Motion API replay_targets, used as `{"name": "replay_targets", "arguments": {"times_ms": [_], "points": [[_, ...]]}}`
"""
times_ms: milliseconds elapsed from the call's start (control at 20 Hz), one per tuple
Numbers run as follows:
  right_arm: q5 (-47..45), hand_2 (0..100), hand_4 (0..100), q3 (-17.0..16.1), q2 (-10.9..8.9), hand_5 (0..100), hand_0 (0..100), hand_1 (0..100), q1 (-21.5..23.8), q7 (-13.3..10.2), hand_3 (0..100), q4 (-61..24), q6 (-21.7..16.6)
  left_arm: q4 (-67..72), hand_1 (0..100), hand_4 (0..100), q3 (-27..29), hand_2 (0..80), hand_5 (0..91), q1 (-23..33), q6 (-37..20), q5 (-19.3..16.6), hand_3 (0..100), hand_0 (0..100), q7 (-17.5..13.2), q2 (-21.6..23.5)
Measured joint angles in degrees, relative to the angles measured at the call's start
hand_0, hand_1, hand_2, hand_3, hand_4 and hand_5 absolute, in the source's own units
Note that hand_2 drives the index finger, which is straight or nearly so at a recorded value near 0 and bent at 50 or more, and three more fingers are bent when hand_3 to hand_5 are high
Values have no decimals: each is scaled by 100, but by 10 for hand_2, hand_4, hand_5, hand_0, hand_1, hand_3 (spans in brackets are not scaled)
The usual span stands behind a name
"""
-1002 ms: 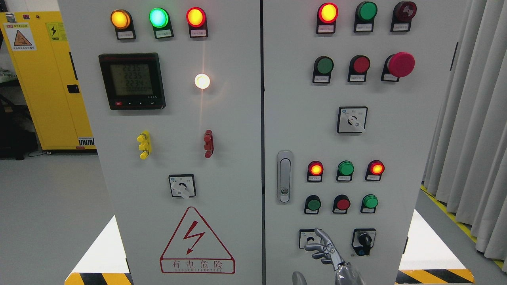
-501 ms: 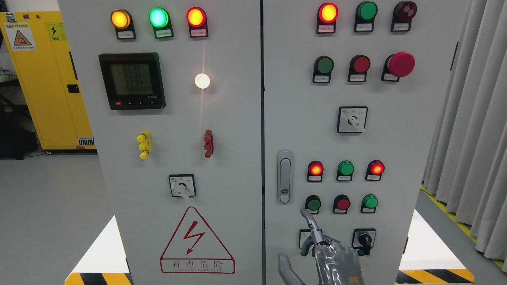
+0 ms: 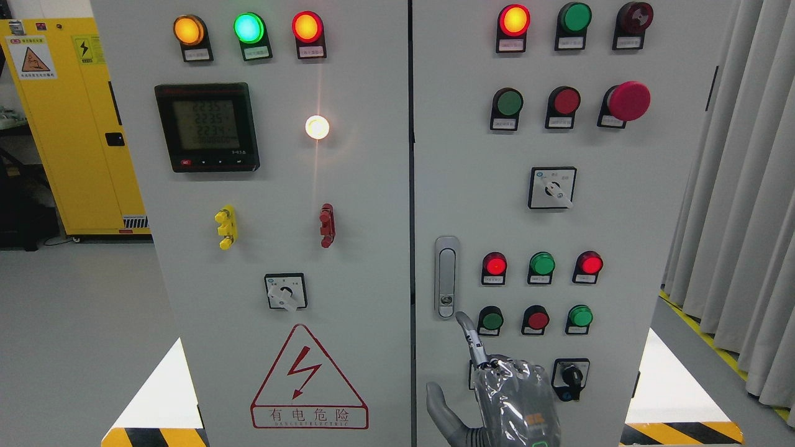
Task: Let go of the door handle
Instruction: 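Raise the right hand toward the lower end of the silver handle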
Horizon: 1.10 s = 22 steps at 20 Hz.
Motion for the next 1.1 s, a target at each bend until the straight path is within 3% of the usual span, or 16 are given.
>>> {"name": "replay_targets", "arguments": {"times_ms": [401, 1102], "points": [[319, 0, 980, 6, 17, 1000, 427, 307, -191, -255, 970, 340, 36, 0, 556, 0, 0, 0, 0, 0, 0, -1, 0, 120, 0, 0], [379, 0, 977, 5, 28, 1000, 440, 317, -488, -301, 965, 719, 221, 0, 556, 0, -1, 0, 0, 0, 1, -1, 0, 120, 0, 0]]}}
